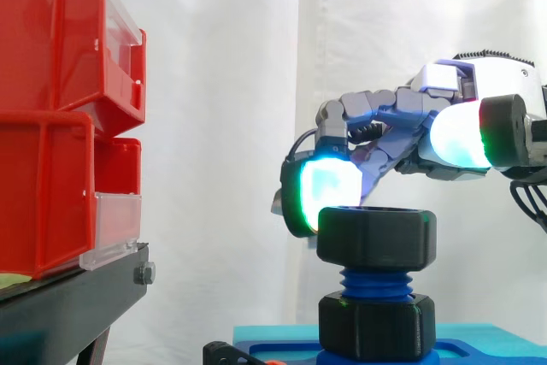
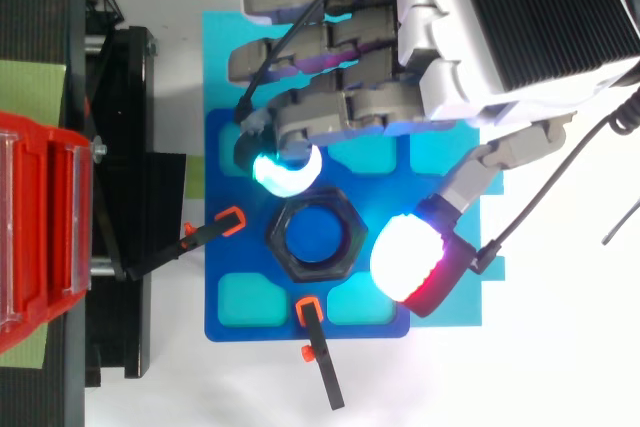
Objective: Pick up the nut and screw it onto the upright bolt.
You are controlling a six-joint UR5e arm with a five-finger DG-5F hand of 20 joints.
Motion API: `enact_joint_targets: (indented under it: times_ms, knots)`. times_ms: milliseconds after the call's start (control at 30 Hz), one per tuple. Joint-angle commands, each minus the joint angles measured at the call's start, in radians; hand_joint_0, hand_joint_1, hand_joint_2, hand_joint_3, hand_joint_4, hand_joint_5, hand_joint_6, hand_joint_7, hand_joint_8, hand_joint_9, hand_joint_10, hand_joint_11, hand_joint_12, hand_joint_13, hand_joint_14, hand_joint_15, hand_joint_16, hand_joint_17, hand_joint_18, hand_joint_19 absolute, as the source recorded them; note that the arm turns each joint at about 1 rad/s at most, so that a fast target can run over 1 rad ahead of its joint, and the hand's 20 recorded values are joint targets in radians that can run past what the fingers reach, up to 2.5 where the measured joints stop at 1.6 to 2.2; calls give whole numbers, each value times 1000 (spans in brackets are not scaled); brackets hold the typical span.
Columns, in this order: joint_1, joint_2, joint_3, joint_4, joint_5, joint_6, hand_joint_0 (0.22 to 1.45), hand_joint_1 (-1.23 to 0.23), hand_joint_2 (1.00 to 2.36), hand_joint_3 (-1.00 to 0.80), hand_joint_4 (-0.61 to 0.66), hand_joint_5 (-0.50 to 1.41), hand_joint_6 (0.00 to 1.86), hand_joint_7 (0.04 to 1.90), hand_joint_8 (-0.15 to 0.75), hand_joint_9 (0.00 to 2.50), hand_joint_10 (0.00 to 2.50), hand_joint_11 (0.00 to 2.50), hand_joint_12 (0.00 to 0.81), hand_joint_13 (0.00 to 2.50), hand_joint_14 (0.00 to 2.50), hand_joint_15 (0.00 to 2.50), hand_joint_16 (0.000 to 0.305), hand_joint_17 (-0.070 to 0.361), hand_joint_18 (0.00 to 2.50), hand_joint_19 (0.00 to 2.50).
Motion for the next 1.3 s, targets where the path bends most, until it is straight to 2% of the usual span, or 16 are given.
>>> enact_joint_targets:
  times_ms: [0, 67, 100, 233, 333, 367, 400, 533, 633, 733, 867, 933, 1000, 1033, 1200, 1267]
  knots:
    - [-13, 0, 1, -1, -4, -7, 500, -326, 1000, -500, 218, -7, 596, 1314, 286, 959, 0, 0, 243, 634, 0, 0, 20, 45, 260, 0]
    - [-19, 0, -1, -1, -9, -7, 502, -328, 1000, -500, 184, 7, 635, 1233, 274, 1045, 0, 0, 232, 680, 0, 0, 18, 40, 323, 0]
    - [-28, 0, 1, -1, -16, -7, 504, -327, 1000, -500, 155, 16, 651, 1198, 260, 1128, 0, 0, 218, 711, 0, 0, 16, 36, 375, 0]
    - [-37, 0, -1, -1, -25, -7, 503, -305, 1000, -500, 134, 26, 662, 1172, 227, 1265, 0, 0, 194, 801, 0, 0, 14, 31, 456, 0]
    - [-42, 0, 1, 2, -33, -7, 491, -255, 1000, -500, 174, 26, 603, 1278, 253, 1276, 0, 26, 211, 786, 0, 0, 16, 35, 431, 0]
    - [-42, 0, 4, 2, -39, -5, 488, -234, 1000, -500, 197, 26, 540, 1392, 265, 1272, 0, 43, 219, 770, 0, 0, 17, 37, 422, 0]
    - [-42, 2, 7, 2, -41, -5, 486, -226, 1000, -500, 208, 19, 501, 1423, 276, 1254, 0, 43, 228, 746, 0, 0, 18, 40, 395, 0]
    - [-36, 0, 57, -13, -61, -4, 483, -211, 1000, -500, 256, -47, 505, 1168, 277, 1176, 0, 57, 262, 689, 0, 0, 23, 51, 336, 0]
    - [-36, 0, 70, -24, -70, -4, 476, -204, 1000, -500, 287, -99, 504, 1017, 277, 1045, 0, 9, 294, 629, 0, 0, 28, 63, 275, 0]
    - [-28, 0, 73, -21, -82, -2, 470, -201, 1000, -500, 252, -140, 503, 871, 266, 844, 0, 0, 315, 532, 0, 0, 33, 74, 201, 0]
    - [-21, 0, 73, -10, -81, -1, 463, -165, 1000, -500, 196, -183, 502, 725, 254, 620, 0, 0, 331, 410, 0, 0, 38, 85, 82, 0]
    - [-5, 0, 73, 14, -78, -1, 462, -128, 1000, -500, 179, -197, 502, 676, 248, 520, 0, 0, 337, 353, 0, 0, 40, 89, 28, 0]
    - [-1, 0, 73, 16, -76, -1, 460, -100, 1000, -500, 149, -213, 501, 630, 232, 434, 0, 0, 345, 294, 0, 0, 42, 95, 0, 0]
    - [7, 0, 73, 16, -75, 1, 460, -95, 1000, -500, 142, -218, 501, 626, 230, 408, 0, 0, 344, 270, 0, 0, 43, 97, 0, 0]
    - [19, 0, 71, 5, -70, -1, 457, -79, 1000, -500, 130, -226, 501, 600, 230, 339, 0, 0, 350, 212, 0, 0, 45, 101, 0, 0]
    - [27, 0, 59, -4, -65, -1, 456, -78, 1000, -500, 132, -226, 501, 602, 231, 324, 0, 0, 351, 210, 0, 0, 45, 101, 0, 0]
